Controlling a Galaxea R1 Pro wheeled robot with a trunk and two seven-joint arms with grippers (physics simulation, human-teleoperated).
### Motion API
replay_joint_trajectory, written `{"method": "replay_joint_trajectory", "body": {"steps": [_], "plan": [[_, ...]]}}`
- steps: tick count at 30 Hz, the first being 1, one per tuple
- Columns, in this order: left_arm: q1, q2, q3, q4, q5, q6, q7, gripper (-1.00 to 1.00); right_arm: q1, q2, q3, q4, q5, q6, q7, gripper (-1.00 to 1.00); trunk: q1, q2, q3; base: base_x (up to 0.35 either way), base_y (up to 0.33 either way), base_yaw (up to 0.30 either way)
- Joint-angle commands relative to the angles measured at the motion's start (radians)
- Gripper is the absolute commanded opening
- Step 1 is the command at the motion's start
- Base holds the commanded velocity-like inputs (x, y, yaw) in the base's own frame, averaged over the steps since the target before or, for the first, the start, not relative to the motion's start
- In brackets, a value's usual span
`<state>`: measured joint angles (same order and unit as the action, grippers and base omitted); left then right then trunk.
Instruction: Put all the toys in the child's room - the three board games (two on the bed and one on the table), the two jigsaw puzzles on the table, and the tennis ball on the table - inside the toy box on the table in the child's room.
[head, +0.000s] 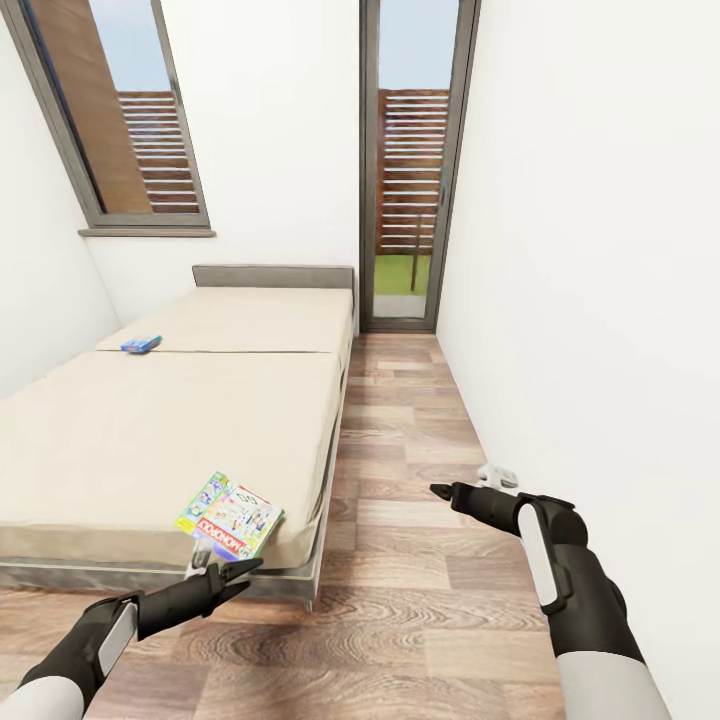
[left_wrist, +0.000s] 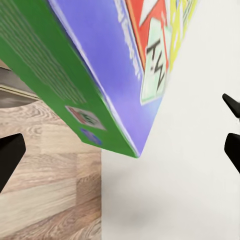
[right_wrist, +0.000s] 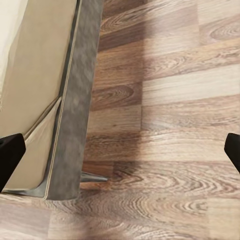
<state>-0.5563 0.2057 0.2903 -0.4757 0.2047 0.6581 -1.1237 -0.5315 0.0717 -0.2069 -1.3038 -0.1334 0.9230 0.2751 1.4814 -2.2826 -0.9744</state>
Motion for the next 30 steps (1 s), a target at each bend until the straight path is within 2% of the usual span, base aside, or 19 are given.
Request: {"method": "replay_joint_trajectory", "body": {"steps": [1,8,20,30], "plan": [[0.0,0.0,0.001,0.0,0.005,0.007,-0.002,1.0,-0.001,0.002,-0.003,-0.001,-0.003,0.005,0.002,1.0,0.0,0.0,-0.001,0.0,0.0,0.0],[0.0,-0.001,0.0,0.0,0.025,0.006,-0.004,1.0,-0.001,0.003,-0.003,0.0,-0.002,0.005,0.002,1.0,0.0,0.0,-0.001,0.0,0.0,0.0],[0.0,0.0,0.0,0.0,0.028,0.006,-0.005,1.0,-0.001,0.004,-0.003,0.0,-0.004,0.005,0.002,1.0,0.0,0.0,-0.001,0.0,0.0,0.0],[0.0,0.001,0.0,0.0,0.029,0.006,-0.034,1.0,-0.001,0.004,-0.003,0.0,-0.003,0.005,0.003,1.0,0.0,0.0,-0.001,0.0,0.0,0.0]]}}
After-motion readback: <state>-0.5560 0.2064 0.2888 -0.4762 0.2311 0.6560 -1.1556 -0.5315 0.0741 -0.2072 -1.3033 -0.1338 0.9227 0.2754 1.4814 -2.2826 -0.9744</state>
